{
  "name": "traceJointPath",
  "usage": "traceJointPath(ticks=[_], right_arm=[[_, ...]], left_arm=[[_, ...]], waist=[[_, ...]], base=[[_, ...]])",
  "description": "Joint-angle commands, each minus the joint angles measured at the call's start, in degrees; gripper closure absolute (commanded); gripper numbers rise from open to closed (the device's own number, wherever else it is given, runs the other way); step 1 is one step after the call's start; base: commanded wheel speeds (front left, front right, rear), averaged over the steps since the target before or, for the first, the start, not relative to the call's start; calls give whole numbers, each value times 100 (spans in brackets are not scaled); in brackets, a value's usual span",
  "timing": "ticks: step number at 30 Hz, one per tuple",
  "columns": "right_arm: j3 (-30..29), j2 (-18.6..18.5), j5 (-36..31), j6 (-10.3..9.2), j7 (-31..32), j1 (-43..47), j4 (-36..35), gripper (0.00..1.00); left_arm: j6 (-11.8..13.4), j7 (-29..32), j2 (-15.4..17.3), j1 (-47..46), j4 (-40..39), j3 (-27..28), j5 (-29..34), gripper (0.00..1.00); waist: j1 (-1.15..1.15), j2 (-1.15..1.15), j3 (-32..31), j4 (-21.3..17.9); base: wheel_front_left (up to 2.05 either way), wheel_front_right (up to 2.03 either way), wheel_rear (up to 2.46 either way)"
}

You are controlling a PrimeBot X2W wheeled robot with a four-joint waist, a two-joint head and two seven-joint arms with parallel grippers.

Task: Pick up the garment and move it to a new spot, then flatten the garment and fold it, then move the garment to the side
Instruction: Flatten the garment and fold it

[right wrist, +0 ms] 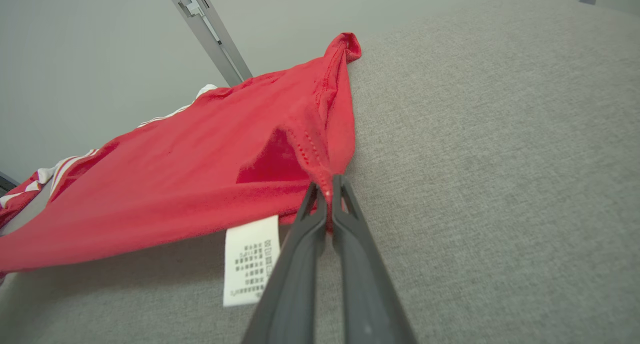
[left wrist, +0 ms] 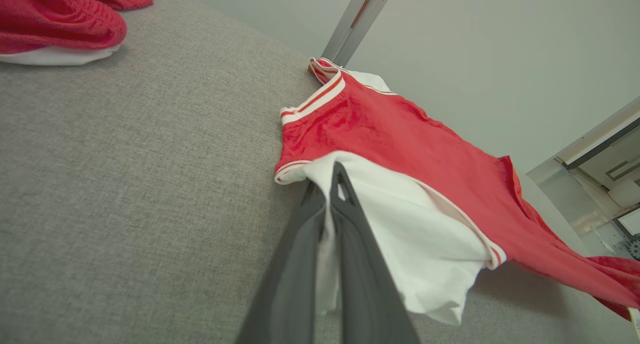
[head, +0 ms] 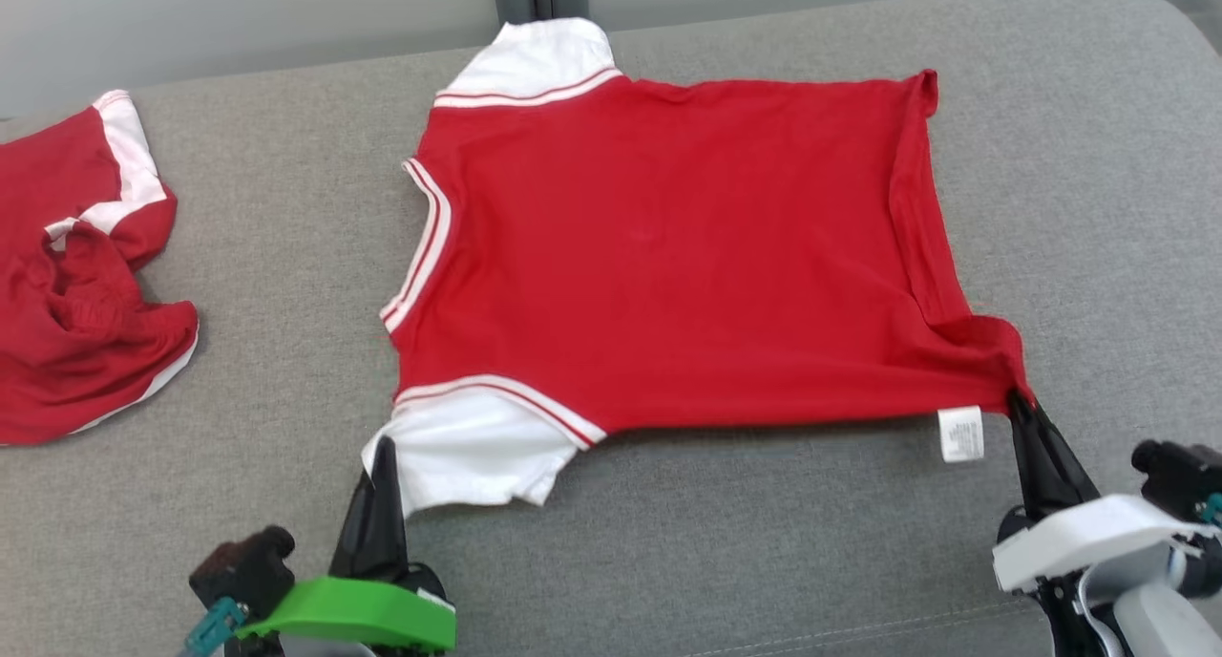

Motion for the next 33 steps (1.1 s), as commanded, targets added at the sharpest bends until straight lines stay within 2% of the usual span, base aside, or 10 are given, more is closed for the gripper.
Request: traceJointPath(ticks=[1, 5, 11, 24, 33], right_arm=[[-110, 2, -29, -11, -19, 182, -40, 100], [-401, 52, -87, -12, -19, 702, -102, 100], [-467, 170, -81, -12, -19, 863, -63, 100], [-420, 166, -14, -11, -20, 338, -106, 100], [-190, 105, -10, -11, -15, -202, 108, 100]], left_arm=[[58, -19, 27, 160, -64, -33, -75, 100], [147, -19, 26, 520, -181, -246, -32, 100], [149, -20, 26, 578, -118, -411, 48, 100], [-39, -20, 26, 1, -4, -478, 365, 100], [-204, 149, 222, -953, 452, -627, 580, 100]], waist=[[0, 0, -91, 34], [0, 0, -182, 65], [0, 0, -199, 52], [0, 0, -167, -81], [0, 0, -79, -145]], base=[[0, 0, 0], [0, 0, 0], [0, 0, 0], [0, 0, 0], [0, 0, 0]])
